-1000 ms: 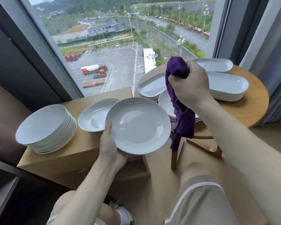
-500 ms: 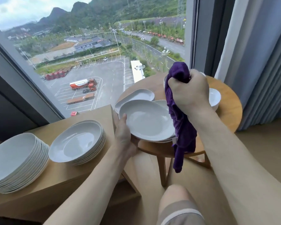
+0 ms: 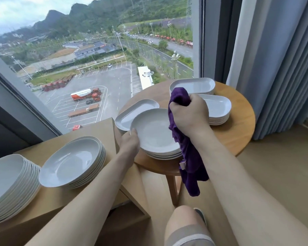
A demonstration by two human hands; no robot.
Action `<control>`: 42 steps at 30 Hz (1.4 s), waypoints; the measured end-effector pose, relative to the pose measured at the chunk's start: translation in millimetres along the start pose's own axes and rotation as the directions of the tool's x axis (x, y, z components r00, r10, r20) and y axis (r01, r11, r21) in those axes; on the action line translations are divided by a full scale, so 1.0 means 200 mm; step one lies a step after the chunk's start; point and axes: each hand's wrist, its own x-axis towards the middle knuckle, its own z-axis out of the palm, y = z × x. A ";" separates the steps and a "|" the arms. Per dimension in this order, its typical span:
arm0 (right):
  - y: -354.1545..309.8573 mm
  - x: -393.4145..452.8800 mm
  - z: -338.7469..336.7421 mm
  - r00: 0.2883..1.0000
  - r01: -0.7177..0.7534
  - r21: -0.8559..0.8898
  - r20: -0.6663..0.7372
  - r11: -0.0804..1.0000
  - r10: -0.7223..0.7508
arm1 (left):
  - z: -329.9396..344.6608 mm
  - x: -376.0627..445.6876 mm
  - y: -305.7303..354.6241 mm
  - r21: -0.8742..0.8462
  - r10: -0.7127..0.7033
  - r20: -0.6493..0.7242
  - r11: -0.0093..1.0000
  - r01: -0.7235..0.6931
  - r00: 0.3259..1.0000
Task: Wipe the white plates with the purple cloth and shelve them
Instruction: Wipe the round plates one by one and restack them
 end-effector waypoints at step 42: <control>0.12 -0.68 0.47 0.768 0.298 -0.182 0.629 0.937 -0.122 | -1.14 -0.11 -0.42 -0.223 -0.398 -0.020 0.896 0.384 0.917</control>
